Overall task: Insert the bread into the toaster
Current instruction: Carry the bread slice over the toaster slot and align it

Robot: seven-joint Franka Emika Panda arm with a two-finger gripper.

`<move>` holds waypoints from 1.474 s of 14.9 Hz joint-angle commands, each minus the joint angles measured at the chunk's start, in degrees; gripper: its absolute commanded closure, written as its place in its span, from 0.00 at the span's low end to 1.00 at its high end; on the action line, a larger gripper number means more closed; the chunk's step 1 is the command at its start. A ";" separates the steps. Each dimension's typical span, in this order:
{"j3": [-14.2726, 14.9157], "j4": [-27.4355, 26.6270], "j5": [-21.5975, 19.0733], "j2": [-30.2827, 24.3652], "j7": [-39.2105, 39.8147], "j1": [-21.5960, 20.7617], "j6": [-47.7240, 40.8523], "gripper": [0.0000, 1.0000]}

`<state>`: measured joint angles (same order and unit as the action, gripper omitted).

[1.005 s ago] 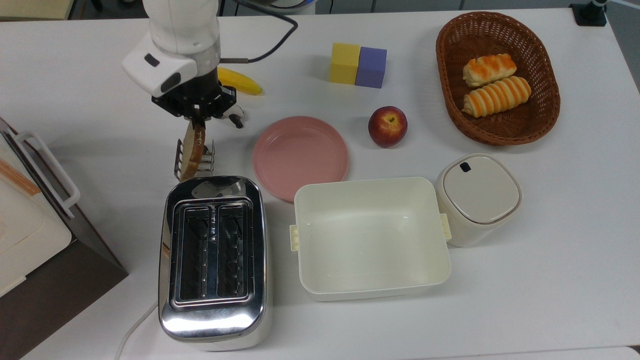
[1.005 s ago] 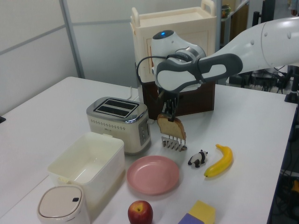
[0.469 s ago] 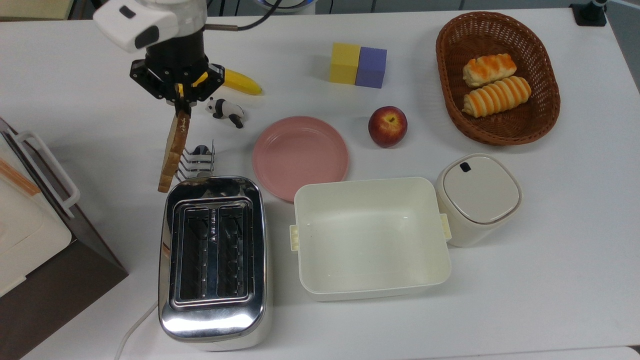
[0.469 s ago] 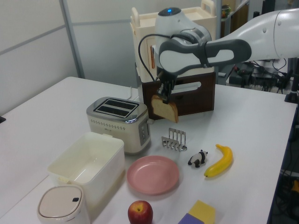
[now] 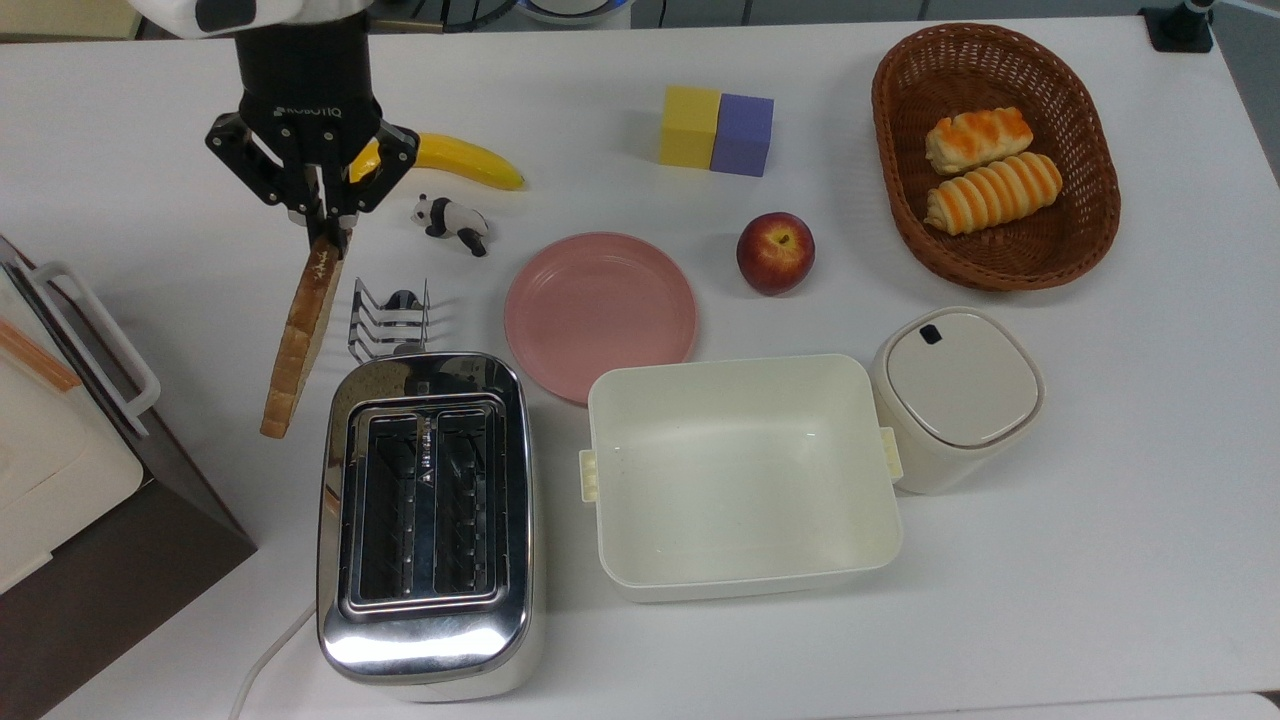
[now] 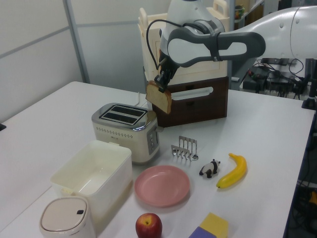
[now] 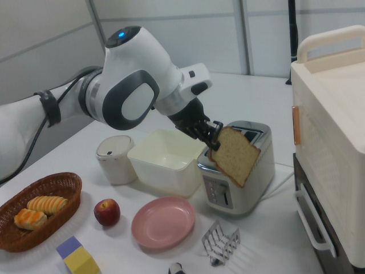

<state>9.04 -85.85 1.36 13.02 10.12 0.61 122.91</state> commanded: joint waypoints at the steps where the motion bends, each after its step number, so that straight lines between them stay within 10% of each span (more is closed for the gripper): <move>1: 0.63 4.62 -2.67 0.87 0.07 -0.78 -1.95 0.95; 22: -5.35 9.38 -6.55 7.28 6.75 -1.05 6.29 0.94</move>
<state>3.50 -77.28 -3.86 19.84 15.13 -0.35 127.83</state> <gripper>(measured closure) 0.916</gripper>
